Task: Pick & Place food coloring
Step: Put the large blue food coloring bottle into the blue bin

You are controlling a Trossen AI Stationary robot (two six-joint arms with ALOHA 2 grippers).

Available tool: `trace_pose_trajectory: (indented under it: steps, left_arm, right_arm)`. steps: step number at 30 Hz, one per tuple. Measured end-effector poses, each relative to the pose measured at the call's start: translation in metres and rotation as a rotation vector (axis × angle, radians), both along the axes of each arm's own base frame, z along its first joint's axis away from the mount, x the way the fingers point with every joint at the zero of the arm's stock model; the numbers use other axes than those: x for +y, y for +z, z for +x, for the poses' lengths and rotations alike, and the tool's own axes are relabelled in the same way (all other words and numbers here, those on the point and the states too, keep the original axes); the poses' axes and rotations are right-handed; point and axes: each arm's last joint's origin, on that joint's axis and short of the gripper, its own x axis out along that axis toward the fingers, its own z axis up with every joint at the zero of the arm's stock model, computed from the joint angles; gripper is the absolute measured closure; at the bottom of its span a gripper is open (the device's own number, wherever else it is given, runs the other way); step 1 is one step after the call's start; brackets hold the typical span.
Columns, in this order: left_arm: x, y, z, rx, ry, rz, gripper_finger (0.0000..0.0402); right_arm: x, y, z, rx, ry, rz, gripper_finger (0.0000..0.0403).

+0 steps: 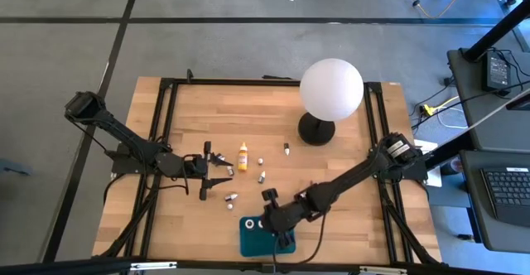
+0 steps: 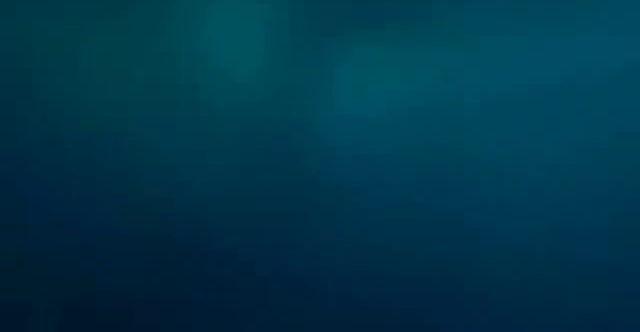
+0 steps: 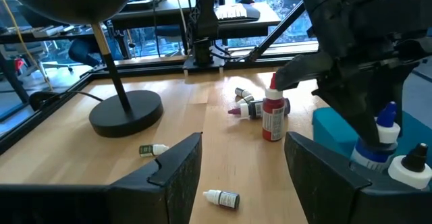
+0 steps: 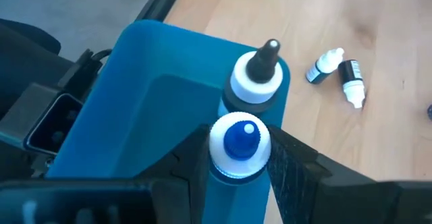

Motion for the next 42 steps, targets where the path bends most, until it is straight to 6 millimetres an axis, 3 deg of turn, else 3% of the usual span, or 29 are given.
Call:
trace_pose_trajectory:
  steps: [42]
  left_arm:
    - [0.0000, -0.0001, 0.0000, 0.001, 0.000, 0.000, 0.0194]
  right_arm:
    - [0.0028, -0.0058, 0.0024, -0.006, 0.029, 0.033, 0.0262]
